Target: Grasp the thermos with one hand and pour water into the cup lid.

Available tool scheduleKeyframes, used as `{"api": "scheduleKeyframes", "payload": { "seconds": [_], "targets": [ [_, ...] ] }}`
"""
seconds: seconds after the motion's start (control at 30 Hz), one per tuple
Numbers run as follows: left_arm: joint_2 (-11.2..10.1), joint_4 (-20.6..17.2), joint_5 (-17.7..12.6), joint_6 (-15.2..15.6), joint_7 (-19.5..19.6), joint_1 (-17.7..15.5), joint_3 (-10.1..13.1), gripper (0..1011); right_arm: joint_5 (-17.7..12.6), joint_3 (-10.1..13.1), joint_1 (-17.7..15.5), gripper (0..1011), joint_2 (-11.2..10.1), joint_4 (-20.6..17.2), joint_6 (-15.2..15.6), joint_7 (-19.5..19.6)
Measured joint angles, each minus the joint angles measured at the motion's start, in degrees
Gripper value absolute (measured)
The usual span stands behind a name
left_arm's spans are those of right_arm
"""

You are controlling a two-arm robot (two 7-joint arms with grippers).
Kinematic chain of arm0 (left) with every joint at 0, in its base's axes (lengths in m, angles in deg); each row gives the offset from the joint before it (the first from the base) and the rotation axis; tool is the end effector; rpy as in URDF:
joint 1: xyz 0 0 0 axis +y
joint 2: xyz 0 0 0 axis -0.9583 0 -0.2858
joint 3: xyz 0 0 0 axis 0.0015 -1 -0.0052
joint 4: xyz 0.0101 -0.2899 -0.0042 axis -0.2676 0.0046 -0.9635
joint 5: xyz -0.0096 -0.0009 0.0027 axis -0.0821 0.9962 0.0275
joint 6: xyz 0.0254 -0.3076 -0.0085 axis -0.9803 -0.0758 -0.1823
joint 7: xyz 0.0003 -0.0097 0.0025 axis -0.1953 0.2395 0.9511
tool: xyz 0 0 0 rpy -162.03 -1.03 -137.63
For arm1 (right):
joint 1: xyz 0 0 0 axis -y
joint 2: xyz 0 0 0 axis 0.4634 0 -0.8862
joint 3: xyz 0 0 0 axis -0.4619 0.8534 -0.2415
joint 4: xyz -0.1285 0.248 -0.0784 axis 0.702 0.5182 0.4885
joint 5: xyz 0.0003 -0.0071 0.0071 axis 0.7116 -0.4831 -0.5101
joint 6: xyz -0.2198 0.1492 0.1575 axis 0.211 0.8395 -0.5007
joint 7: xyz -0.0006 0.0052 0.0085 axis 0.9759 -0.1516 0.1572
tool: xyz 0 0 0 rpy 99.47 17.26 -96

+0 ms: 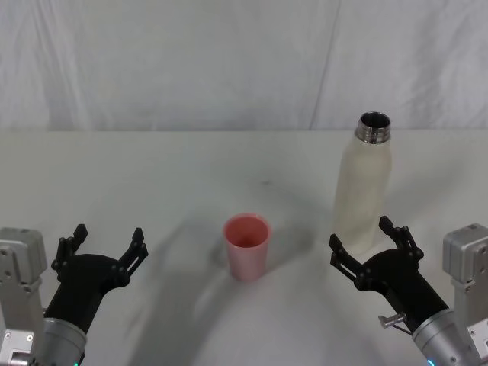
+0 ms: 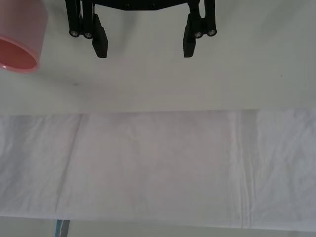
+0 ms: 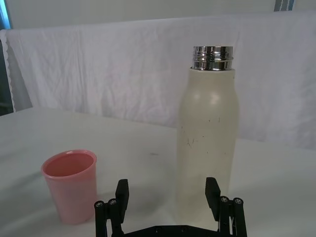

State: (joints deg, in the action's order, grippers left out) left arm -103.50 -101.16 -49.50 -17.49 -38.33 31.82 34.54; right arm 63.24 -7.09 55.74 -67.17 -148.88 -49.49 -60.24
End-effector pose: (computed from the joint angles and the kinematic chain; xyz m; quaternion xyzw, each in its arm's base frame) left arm 0.2530 0.0374 -0.2852 -0.0174 0.0065 0.6616 0.7497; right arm 0.2855 0.0354 -0.3032 0.0300 -0.0267 -0.5267 0.8491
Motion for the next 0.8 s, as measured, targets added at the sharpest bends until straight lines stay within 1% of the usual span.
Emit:
{"api": "scheduleKeyframes", "payload": {
  "seconds": [0.37,0.8],
  "targets": [
    [0.0,0.0,0.0,0.0,0.0,0.0,0.0,1001,-0.7,-0.4,-0.2,1000,-0.7,-0.6,0.5,-0.4],
    [0.0,0.0,0.0,0.0,0.0,0.0,0.0,1001,-1.1,0.0,-1.6,1000,-1.4,-1.4,0.5,0.2]
  ]
}}
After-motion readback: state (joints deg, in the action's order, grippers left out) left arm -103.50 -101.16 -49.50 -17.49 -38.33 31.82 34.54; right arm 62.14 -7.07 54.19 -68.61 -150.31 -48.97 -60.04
